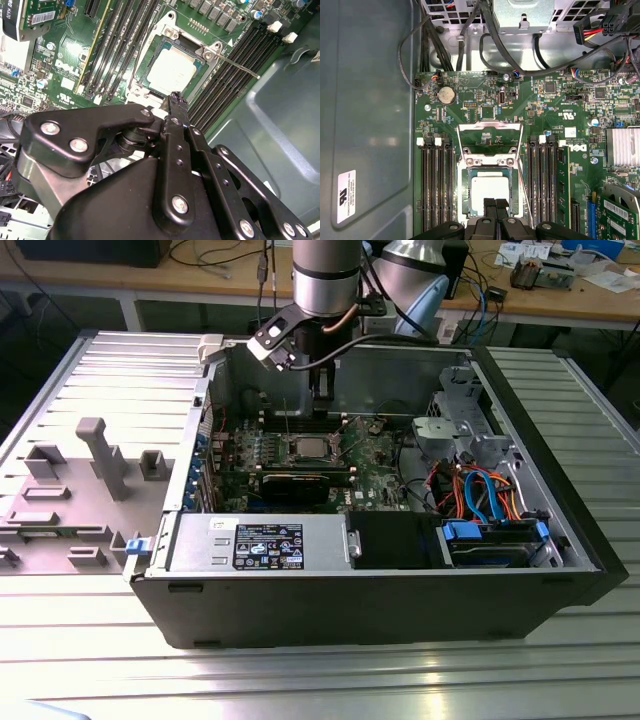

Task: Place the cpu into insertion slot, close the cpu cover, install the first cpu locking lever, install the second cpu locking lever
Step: 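Close the cpu cover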

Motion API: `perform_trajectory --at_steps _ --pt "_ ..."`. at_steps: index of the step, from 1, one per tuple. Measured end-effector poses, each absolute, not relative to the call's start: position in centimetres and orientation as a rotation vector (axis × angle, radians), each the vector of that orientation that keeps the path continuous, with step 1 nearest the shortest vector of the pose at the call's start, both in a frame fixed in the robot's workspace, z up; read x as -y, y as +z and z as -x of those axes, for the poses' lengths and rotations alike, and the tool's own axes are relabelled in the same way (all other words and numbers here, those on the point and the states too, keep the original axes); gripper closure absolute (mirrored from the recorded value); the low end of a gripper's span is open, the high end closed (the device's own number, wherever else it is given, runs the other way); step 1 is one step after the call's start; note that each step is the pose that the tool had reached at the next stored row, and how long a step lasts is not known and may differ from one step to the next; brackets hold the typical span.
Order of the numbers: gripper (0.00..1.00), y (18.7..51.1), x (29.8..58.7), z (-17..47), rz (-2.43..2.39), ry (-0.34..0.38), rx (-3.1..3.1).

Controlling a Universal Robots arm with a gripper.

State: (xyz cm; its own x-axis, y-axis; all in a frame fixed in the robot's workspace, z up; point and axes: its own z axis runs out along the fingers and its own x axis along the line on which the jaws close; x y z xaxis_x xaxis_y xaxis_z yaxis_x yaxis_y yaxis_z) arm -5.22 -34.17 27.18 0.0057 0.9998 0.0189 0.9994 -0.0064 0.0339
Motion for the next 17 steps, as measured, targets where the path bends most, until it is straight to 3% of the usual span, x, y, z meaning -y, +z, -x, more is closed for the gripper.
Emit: perform_trajectory --at_steps 17 --pt "0.89 27.87 34.17 5.21 -2.220 0.059 -2.207"
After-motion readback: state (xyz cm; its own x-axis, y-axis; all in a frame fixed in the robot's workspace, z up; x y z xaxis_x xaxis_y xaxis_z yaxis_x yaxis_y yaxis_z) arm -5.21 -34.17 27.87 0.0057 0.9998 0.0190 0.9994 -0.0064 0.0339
